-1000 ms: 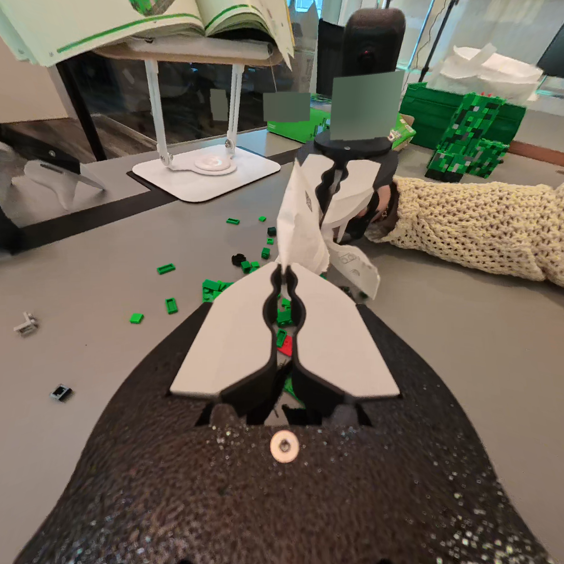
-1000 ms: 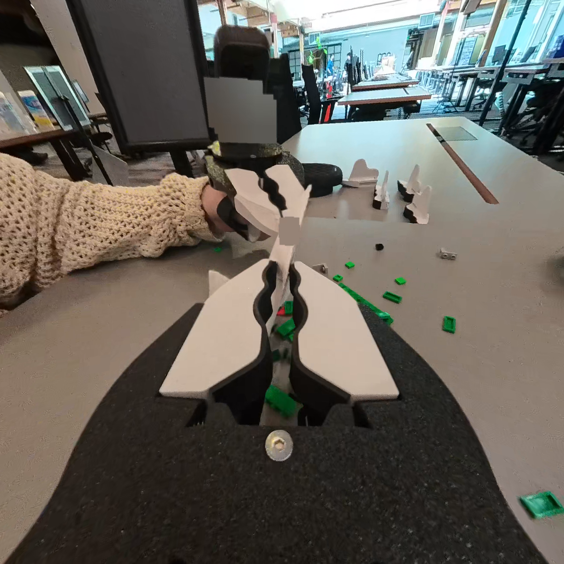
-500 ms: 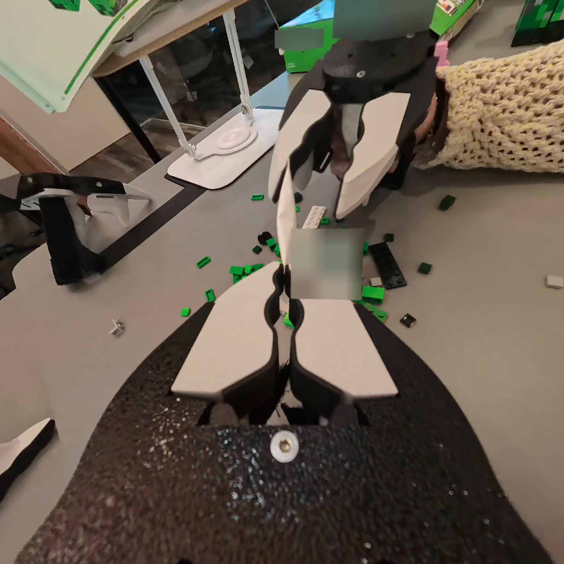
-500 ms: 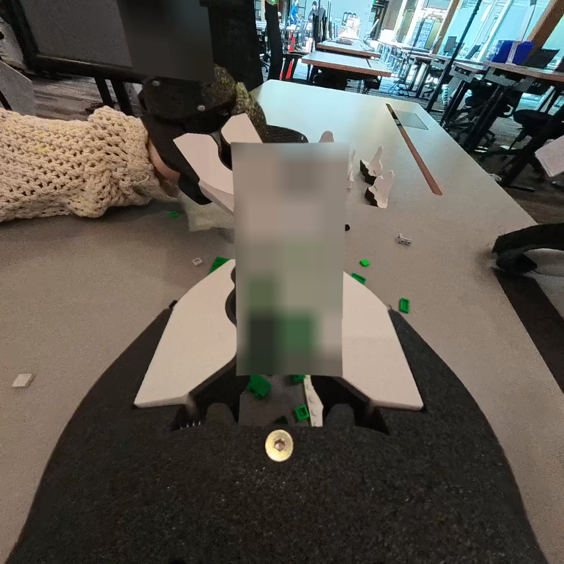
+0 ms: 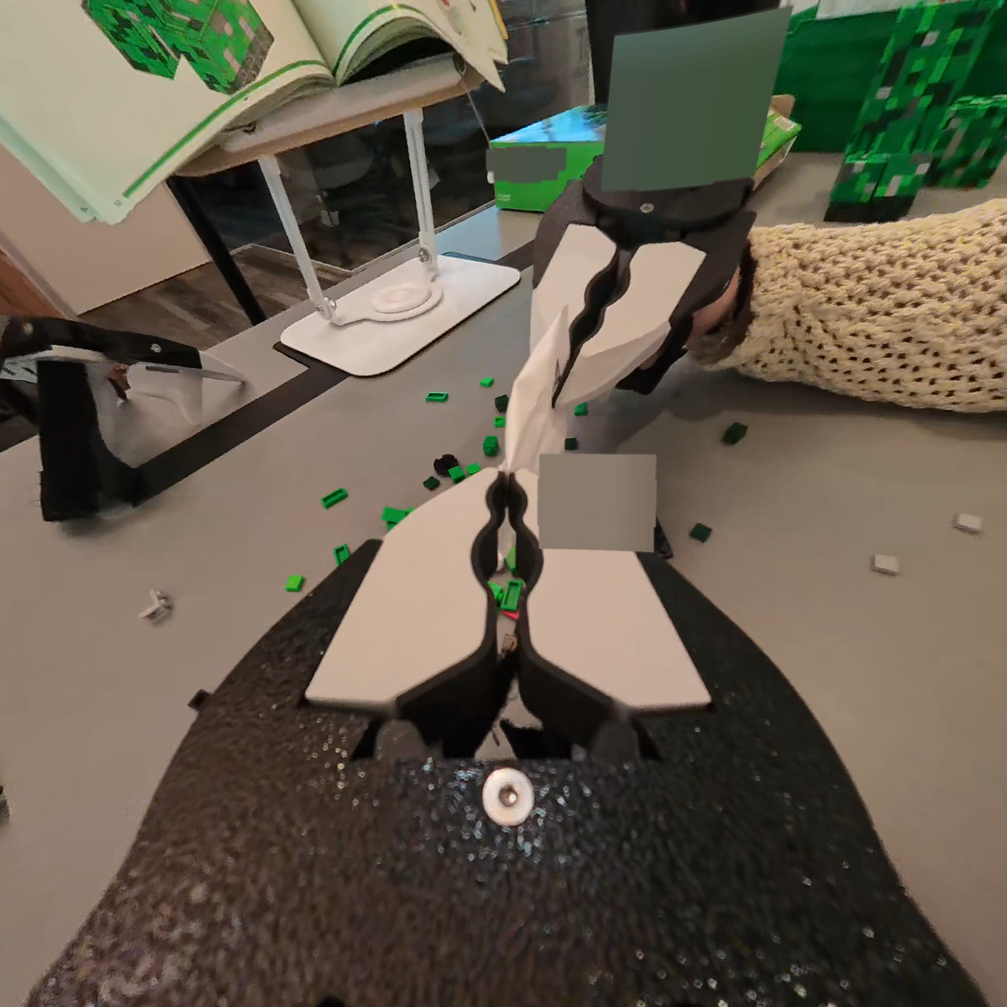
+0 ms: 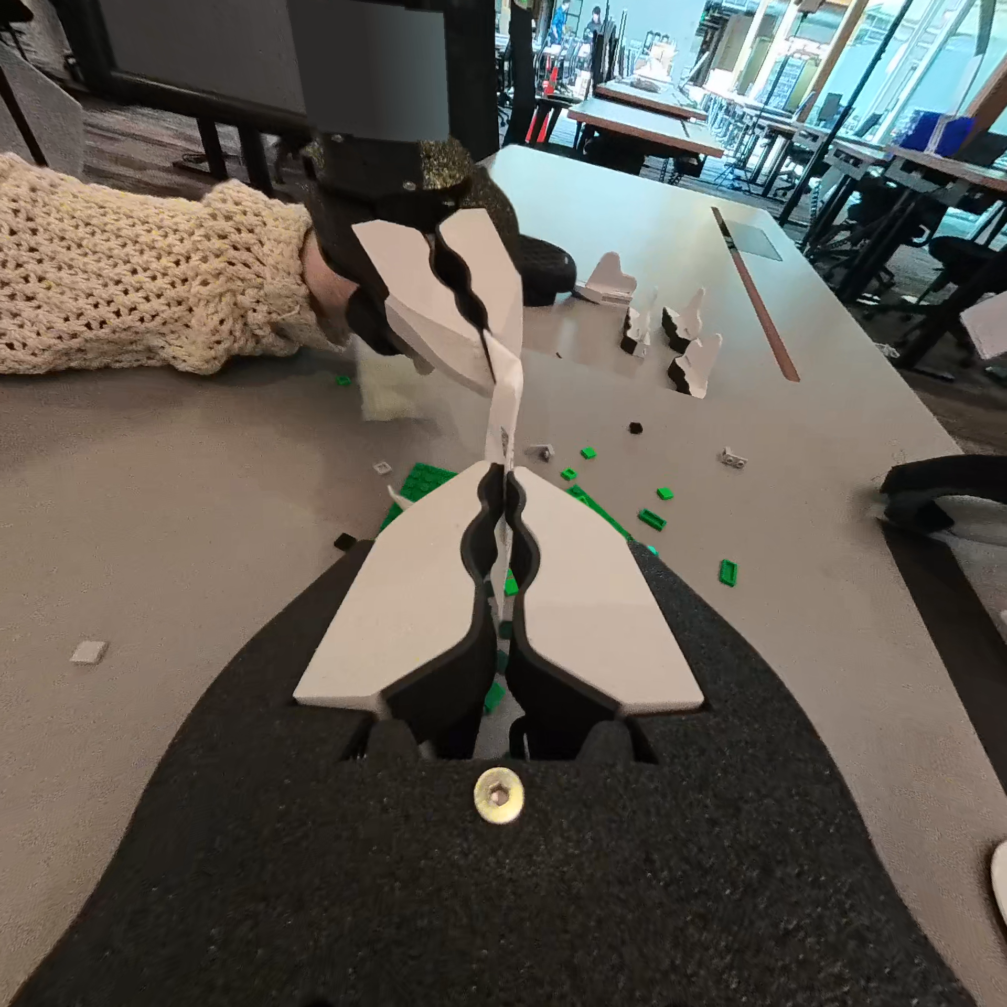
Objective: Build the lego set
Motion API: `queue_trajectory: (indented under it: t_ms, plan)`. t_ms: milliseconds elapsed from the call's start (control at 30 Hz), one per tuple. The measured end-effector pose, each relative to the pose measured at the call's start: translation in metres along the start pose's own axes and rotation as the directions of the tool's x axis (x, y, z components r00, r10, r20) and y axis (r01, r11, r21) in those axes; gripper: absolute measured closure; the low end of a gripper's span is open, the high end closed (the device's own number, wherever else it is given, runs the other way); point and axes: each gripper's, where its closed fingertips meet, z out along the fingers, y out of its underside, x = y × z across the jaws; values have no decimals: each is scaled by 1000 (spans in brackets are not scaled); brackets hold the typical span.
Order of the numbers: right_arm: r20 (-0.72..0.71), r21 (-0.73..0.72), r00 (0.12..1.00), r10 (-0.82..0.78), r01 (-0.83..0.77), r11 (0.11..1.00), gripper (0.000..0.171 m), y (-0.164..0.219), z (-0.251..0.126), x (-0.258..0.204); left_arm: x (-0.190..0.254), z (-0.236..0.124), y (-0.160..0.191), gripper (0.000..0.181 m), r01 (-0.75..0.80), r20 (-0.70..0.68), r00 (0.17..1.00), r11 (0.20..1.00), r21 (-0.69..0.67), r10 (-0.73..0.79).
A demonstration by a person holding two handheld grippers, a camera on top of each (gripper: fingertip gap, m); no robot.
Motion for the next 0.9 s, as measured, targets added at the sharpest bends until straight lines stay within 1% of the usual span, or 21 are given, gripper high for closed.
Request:
queue_trajectory:
  t_ms: [67,100,133,167,233,267,300,333,367,433,467,500,567,633,667,733,800,833,867,900]
  plan:
    - [-10,16,1000,-4,4,1000,171,-5,2,-2,3,-3,-4,181,-7,-13,1000,1000,17,7]
    - [8,34,1000,0,0,999,171,-8,4,-6,5,-3,-4,181,-9,-25,1000,1000,23,9]
    - [-1,13,1000,-27,27,1000,171,-6,6,-8,8,-2,-3,181,-5,-42,999,1000,17,6]
    - [-19,-12,999,-48,48,999,171,-4,6,-6,9,-2,-1,181,-13,-41,999,1000,11,14]
    - [-80,-13,997,-16,15,1000,171,1,-2,8,11,0,0,181,-17,-43,999,1000,9,17]
    - [-76,-31,997,10,-12,999,171,4,-1,7,9,1,1,181,-36,-18,999,999,-7,36]
    - [-38,-19,999,-17,16,1000,171,-1,5,-4,6,4,2,181,-53,6,999,998,-28,53]
    - [21,17,999,-36,36,999,171,-9,10,-17,6,5,2,181,-57,5,998,998,-35,58]
    - [41,37,999,-28,27,999,171,-14,13,-21,6,6,2,181,-53,4,999,998,-39,53]
    - [-53,-21,998,-18,17,1000,171,1,9,-2,9,7,5,181,-78,7,997,995,-60,78]
    - [-120,-37,993,-3,-1,999,171,7,5,9,13,7,5,181,-84,0,996,995,-51,85]
    - [-159,-43,987,-20,13,999,171,10,0,16,13,8,4,181,-84,4,996,995,-45,84]
    - [-143,-53,987,-68,61,997,171,7,0,11,0,7,3,181,-87,76,993,995,-46,90]
    - [-127,-54,987,-101,95,994,171,4,6,5,-2,7,3,181,-64,66,996,997,-33,66]
    - [-144,-79,985,-98,87,993,171,8,2,11,-1,7,4,181,-79,69,994,996,-38,81]
    - [-143,-21,989,-41,38,999,171,8,-8,16,3,8,1,181,-103,56,993,994,-31,104]
    - [-153,-54,984,-91,84,995,171,7,-4,14,4,11,-1,181,-131,59,989,990,-46,134]
    - [-122,-29,988,-93,90,995,171,1,1,6,5,12,-1,181,-120,52,991,992,-34,121]
    - [-118,-55,986,-115,110,992,171,2,4,4,4,12,1,181,-112,60,992,993,-39,114]
    - [-142,-92,981,-134,122,988,171,9,0,8,0,9,4,181,-115,81,990,992,-50,118]
